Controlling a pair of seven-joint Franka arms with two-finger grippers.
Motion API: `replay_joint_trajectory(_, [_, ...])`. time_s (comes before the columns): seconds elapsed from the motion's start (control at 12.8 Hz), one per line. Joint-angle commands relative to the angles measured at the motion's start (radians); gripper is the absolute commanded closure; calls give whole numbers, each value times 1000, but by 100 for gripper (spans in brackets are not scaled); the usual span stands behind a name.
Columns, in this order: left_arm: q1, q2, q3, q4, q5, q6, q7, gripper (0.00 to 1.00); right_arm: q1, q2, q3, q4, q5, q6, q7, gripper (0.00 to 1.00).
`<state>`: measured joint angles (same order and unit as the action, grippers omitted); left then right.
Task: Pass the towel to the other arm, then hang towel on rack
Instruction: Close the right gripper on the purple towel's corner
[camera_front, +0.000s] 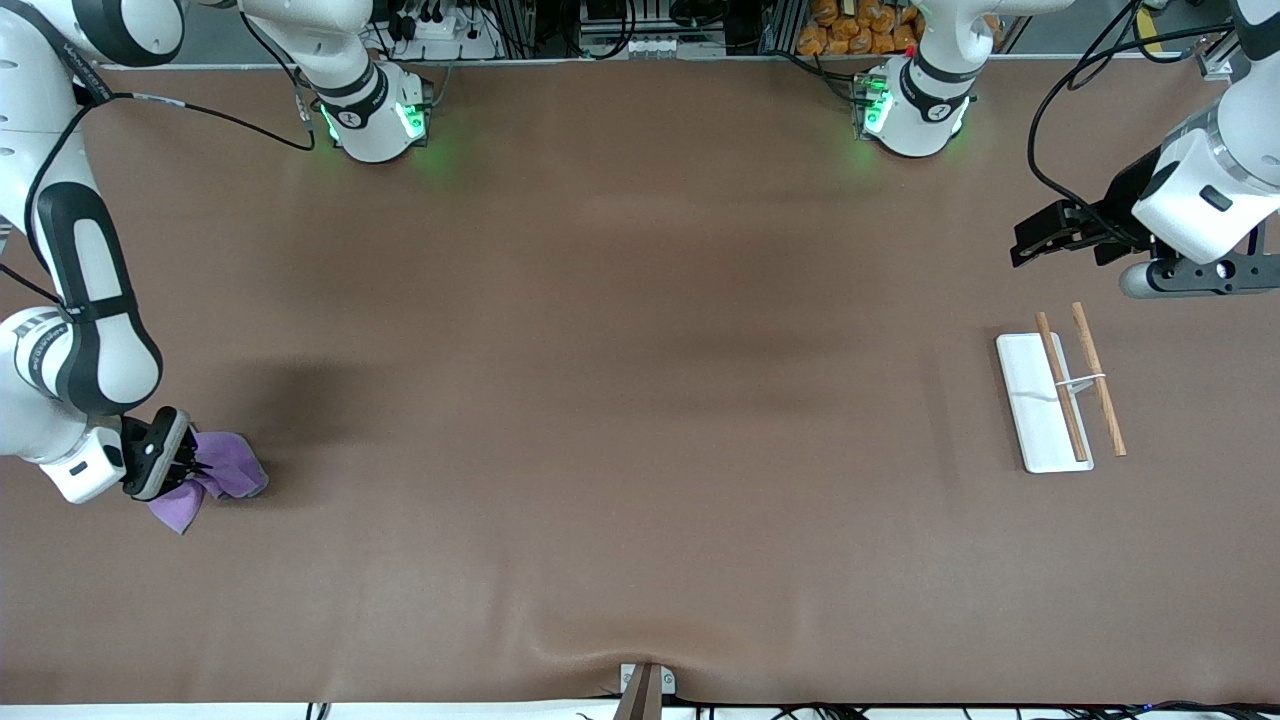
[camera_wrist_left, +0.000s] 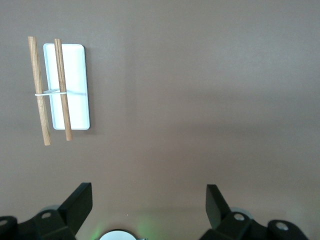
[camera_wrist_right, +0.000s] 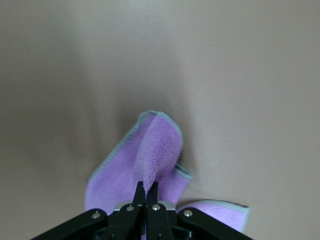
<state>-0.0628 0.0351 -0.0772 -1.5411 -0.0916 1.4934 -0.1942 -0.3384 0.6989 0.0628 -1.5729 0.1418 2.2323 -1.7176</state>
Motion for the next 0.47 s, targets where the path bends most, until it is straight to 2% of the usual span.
replay_joint_trajectory(0.0, [0,-3,-1,-7,-16,25,-13,0,16,-30,8,48,15,-159,139,100])
replay_joint_trajectory(0.23, [0,6,-1,-7,-14,33,-13,0,67,-105,6,48,5,-325,419,100])
replay_joint_trajectory(0.39, [-2,9,-1,-8,-14,34,-13,0,102,-142,6,51,5,-371,519,100])
